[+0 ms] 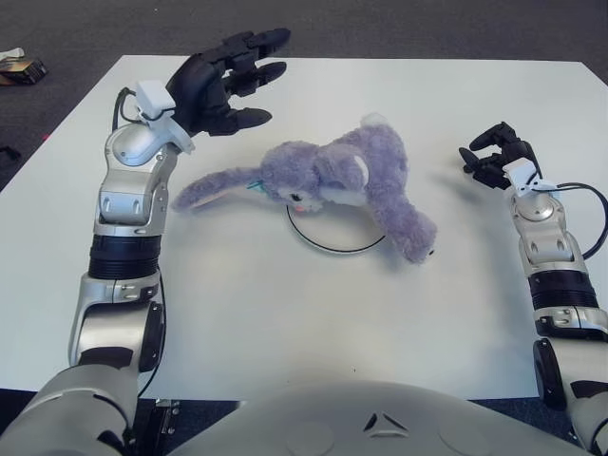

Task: Put the doll into the plate.

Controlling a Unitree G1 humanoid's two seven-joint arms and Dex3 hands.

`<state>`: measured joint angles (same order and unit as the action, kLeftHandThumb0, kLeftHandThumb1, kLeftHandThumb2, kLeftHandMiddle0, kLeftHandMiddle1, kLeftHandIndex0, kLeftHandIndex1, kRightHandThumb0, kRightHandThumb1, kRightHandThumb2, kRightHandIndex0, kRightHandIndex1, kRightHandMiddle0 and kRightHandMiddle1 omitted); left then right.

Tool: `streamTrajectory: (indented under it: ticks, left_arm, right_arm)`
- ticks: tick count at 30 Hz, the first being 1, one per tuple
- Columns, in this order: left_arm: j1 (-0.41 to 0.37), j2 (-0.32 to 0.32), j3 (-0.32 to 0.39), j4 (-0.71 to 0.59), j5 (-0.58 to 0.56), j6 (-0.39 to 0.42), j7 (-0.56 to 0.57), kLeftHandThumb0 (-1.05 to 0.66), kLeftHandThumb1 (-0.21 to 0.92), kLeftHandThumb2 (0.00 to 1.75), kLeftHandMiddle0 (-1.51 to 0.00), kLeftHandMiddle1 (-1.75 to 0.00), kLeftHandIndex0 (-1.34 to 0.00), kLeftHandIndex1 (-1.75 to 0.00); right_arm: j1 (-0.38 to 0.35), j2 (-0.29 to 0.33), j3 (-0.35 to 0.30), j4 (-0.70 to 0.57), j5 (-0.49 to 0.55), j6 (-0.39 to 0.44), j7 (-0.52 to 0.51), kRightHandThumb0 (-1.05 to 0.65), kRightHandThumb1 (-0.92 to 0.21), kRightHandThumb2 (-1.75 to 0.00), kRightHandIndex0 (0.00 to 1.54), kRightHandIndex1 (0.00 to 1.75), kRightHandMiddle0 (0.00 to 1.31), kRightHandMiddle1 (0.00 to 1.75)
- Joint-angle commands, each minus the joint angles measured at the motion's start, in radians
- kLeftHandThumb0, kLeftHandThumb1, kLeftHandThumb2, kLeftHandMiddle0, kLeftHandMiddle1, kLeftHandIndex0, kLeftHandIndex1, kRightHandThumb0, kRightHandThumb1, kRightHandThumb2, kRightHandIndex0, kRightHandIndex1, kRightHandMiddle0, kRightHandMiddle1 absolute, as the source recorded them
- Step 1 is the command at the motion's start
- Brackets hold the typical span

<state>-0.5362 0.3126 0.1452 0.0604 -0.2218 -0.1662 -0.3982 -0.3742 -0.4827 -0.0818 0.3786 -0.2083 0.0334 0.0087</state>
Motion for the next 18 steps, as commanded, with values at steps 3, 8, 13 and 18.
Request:
streamTrajectory:
  ticks: [3, 8, 13, 18]
  left_arm:
    - [0.012, -0.018, 0.011, 0.048, 0.019, -0.065, 0.029, -0.34, 0.92, 0.21, -1.04, -0.09, -0.60, -0.49]
    - [0.001, -0.076, 0.053, 0.105, -0.013, -0.092, 0.099, -0.10, 0.92, 0.17, -0.80, -0.90, -0.46, -1.11]
    - [0.004, -0.083, 0.070, 0.113, -0.025, -0.079, 0.114, -0.02, 0.92, 0.16, -0.72, -1.16, -0.42, -1.29]
    - [0.013, -0.079, 0.091, 0.172, -0.010, -0.097, 0.142, -0.01, 0.92, 0.16, -0.71, -1.19, -0.42, -1.32]
  right_arm:
    - [0.033, 0.003, 0.008, 0.034, -0.005, 0.016, 0.010, -0.35, -0.92, -0.52, 0.91, 0.66, 0.18, 1.75]
    - [0.036, 0.015, -0.003, 0.048, 0.000, -0.025, -0.022, -0.35, -0.92, -0.52, 0.90, 0.65, 0.18, 1.75]
    - [0.037, 0.019, -0.004, 0.055, 0.003, -0.038, -0.032, -0.35, -0.92, -0.52, 0.90, 0.64, 0.18, 1.75]
    - [0.039, 0.038, -0.019, 0.068, 0.017, -0.073, -0.062, -0.35, -0.92, -0.52, 0.90, 0.64, 0.18, 1.75]
